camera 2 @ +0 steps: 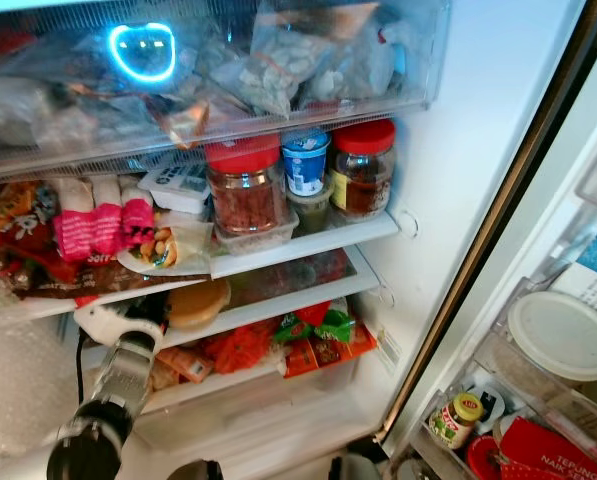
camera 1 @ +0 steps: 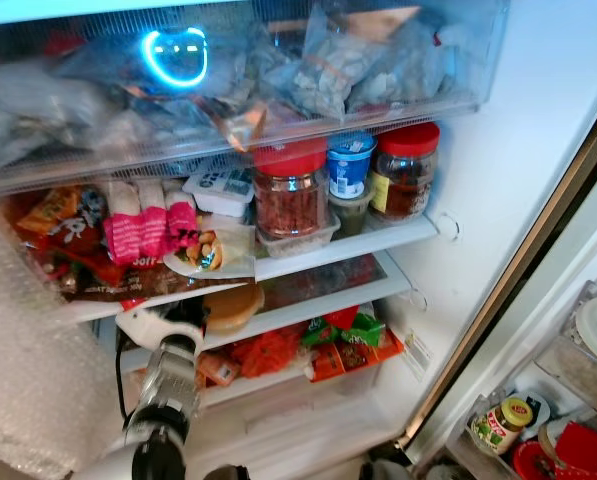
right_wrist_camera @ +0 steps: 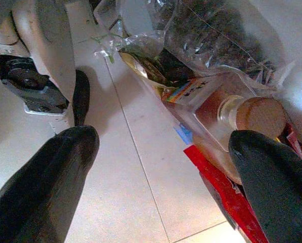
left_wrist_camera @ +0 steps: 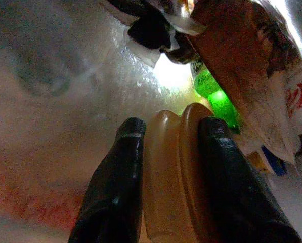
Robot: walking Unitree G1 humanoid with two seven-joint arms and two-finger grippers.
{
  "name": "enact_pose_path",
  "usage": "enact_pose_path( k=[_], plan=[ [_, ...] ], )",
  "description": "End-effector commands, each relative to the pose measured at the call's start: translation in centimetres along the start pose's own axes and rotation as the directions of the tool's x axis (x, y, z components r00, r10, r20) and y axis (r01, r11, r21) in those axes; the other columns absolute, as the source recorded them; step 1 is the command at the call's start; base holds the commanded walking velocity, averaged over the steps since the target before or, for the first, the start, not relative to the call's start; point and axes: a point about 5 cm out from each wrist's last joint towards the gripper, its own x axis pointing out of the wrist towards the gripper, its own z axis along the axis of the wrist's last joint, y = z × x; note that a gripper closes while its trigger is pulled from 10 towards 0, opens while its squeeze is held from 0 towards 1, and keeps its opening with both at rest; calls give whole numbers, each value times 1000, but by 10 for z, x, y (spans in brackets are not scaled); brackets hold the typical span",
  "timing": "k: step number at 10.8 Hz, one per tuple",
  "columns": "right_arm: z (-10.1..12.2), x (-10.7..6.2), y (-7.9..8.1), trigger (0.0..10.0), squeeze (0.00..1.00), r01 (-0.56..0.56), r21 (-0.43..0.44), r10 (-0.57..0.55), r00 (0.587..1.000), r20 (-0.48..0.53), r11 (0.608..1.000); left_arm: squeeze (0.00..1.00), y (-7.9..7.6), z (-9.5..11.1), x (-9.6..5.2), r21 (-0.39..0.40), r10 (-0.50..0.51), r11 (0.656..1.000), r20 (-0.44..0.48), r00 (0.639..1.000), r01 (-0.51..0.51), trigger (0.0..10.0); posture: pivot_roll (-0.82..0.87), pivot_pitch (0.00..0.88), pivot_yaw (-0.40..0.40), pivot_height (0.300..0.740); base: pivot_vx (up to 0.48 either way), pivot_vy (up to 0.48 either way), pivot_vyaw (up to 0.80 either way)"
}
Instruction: Restocking fridge
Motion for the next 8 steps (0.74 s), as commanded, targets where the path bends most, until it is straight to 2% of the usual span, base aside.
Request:
enact_pose_path(
  k=[1,4,5,6,8],
  plan=[
    [0,-1,-3,10000,0,1,-21,-1,1000,8,1000,0,3,0,1,50,47,998,-14,999,-46,10000,-213,74,-11,640,0,0,0],
    [-5,-2,-4,10000,0,-1,-19,1,1000,11,1000,0,-5,-4,3,41,64,997,-18,998,-63,10000,-238,118,-13,640,0,0,0],
    [-6,-3,-5,10000,0,-1,-20,1,1000,6,1000,365,-4,-4,3,25,68,997,-15,998,-68,10000,-233,118,-10,640,0,0,0],
    [-7,-3,-5,10000,0,-2,-19,2,1000,5,1000,980,0,-3,2,-18,91,996,-6,996,-91,10000,-232,118,-10,640,0,0,0],
    [-5,-2,-4,10000,0,-6,-20,6,1000,13,1000,1000,6,-3,1,-84,108,991,-5,994,-108,10000,-226,119,-5,640,0,0,0]
  ],
)
